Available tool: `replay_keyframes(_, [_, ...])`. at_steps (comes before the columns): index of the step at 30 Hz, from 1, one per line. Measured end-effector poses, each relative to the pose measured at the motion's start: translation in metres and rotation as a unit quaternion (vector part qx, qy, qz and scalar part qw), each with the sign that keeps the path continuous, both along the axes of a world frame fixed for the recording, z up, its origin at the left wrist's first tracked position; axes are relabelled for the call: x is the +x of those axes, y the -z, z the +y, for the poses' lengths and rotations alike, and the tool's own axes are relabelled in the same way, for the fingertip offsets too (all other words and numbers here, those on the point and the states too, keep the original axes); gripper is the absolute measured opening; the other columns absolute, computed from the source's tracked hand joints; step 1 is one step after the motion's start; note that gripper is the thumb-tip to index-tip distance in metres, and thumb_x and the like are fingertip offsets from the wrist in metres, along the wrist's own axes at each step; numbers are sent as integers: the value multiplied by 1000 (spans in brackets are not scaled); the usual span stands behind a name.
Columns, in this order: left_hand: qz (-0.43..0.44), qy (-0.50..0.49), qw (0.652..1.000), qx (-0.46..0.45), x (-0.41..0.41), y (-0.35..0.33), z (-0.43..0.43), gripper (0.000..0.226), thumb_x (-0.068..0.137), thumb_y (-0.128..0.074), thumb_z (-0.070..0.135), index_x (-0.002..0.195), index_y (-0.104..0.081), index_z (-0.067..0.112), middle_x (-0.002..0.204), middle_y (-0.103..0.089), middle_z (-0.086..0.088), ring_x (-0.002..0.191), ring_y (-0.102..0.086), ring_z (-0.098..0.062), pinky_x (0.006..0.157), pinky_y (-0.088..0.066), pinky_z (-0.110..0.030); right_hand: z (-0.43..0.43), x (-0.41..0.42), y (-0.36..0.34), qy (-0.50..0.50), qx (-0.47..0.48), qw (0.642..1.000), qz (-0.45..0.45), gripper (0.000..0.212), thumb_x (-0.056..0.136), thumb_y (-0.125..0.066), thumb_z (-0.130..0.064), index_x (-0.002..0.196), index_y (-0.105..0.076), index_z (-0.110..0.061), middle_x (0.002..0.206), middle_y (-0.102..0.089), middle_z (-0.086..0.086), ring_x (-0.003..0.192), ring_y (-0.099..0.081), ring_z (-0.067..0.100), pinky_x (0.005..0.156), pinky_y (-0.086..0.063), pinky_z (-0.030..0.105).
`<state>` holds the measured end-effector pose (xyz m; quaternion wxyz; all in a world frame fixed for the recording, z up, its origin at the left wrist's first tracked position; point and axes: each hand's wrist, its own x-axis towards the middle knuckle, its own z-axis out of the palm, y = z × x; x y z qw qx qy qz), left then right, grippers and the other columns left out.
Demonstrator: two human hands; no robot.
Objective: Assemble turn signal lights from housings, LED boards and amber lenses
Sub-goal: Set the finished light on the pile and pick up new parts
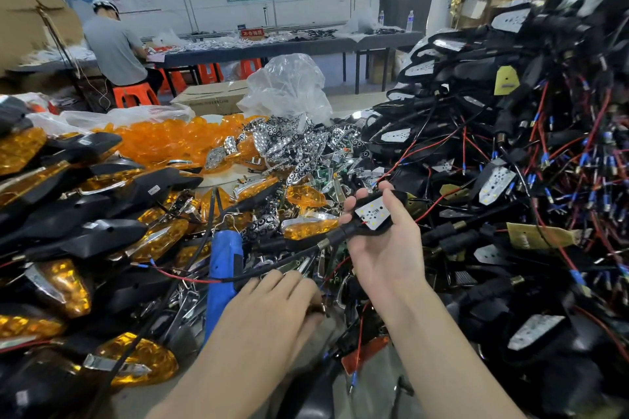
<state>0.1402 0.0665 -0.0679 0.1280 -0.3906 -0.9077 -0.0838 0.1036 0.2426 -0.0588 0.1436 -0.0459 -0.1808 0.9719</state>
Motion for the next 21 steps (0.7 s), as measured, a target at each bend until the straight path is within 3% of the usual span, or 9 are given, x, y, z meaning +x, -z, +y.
replay_keyframes(2, [-85,-22,993,84,-1,-12,-5,16,87,-64,48,95,-52,43,82,-55,24,81,-54,5,61,-45,-12,0,0,0,1,-2,1000,-1,9,106,-50,-19,109,-58,-18,82,-66,7,68,-63,22,58,-51,29])
replay_keyframes(4, [-180,-34,960,214,-1,-22,-10,25,85,-47,62,109,-45,58,96,-60,28,92,-55,12,72,-46,-10,0,0,0,3,-1,1000,-2,9,106,-50,-19,107,-59,-18,82,-66,7,68,-63,22,57,-51,29])
replay_keyframes(6, [-235,-24,917,320,-4,-33,-10,36,81,-54,59,116,-46,64,101,-65,26,94,-63,5,80,-47,-10,-1,0,0,-1,0,1000,0,9,105,-49,-18,106,-59,-19,82,-65,6,69,-63,22,58,-51,29])
replay_keyframes(9, [-263,-32,872,411,-12,-44,-6,29,80,-58,55,109,-55,59,98,-72,17,90,-68,-5,73,-55,-21,0,0,1,-5,-2,1000,1,11,105,-48,-16,106,-59,-18,83,-65,6,70,-62,23,58,-51,30])
replay_keyframes(11, [-270,-62,887,369,-12,-45,-4,23,84,-56,53,107,-56,58,95,-72,16,85,-68,-11,72,-58,-32,1,0,0,-5,-3,1000,1,12,105,-46,-16,106,-58,-18,82,-64,6,69,-62,22,57,-51,30])
replay_keyframes(14, [-268,-34,944,190,-5,-34,-1,21,94,-52,44,111,-52,56,82,-62,36,67,-60,1,60,-50,-16,2,-2,0,-5,-2,1000,-4,11,106,-45,-18,107,-57,-18,81,-65,5,68,-62,21,56,-50,28])
replay_keyframes(17, [-222,-17,974,40,-5,-24,2,29,97,-52,45,126,-49,52,97,-43,50,81,-49,18,69,-40,-12,1,-3,2,-6,5,1000,-12,10,107,-46,-19,107,-56,-19,80,-66,4,67,-63,21,56,-50,29])
replay_keyframes(19, [-224,-12,974,44,-11,-24,1,31,98,-49,49,129,-50,50,103,-44,40,88,-48,19,74,-41,-11,0,-3,2,-6,7,1000,-16,10,106,-47,-19,106,-57,-19,80,-66,4,67,-63,21,56,-50,29])
replay_keyframes(21, [-229,-11,966,117,-18,-33,1,24,97,-48,46,119,-57,49,101,-54,35,85,-53,16,69,-42,-7,1,-3,3,-1,5,1000,-22,11,106,-47,-19,106,-58,-19,80,-67,4,67,-64,22,55,-51,29])
